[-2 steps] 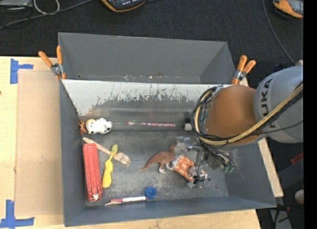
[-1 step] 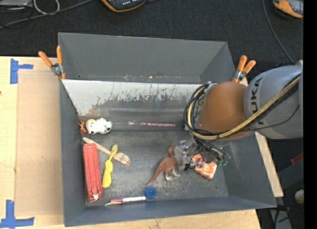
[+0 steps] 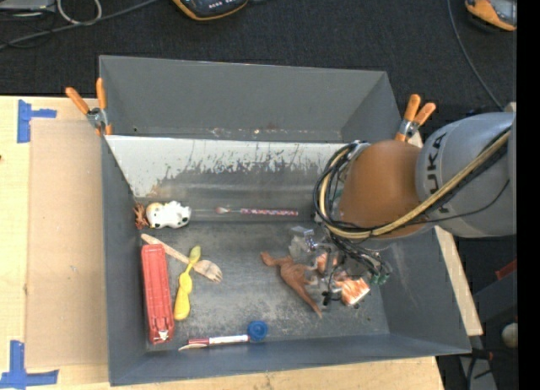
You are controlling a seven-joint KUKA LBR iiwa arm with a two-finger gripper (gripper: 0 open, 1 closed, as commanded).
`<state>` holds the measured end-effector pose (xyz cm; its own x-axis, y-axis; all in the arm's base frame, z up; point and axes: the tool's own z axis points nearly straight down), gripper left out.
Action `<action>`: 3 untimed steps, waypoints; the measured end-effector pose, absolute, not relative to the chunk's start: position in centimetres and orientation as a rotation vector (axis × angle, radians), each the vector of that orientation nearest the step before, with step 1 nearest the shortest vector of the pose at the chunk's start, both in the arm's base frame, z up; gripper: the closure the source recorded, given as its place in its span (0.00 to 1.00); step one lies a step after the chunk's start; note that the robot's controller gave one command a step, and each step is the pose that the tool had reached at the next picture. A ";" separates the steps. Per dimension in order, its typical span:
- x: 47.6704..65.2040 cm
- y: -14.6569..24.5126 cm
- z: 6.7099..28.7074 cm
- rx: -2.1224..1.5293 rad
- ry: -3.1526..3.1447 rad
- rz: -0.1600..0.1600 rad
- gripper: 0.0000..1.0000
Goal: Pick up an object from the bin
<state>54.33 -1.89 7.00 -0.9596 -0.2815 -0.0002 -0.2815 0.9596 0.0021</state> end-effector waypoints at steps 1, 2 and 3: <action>54.3 -1.9 7.0 0.445 -3.109 -0.005 1.00; 54.3 -1.9 7.0 0.444 -3.109 -0.005 1.00; 54.8 -1.7 12.0 0.548 -3.086 -0.007 1.00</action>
Offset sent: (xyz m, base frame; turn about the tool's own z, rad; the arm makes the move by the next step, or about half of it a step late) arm 0.0000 0.0000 0.0000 0.0000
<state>54.81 -1.71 11.95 -0.9388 -0.3445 0.0059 -0.3444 0.9388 0.0056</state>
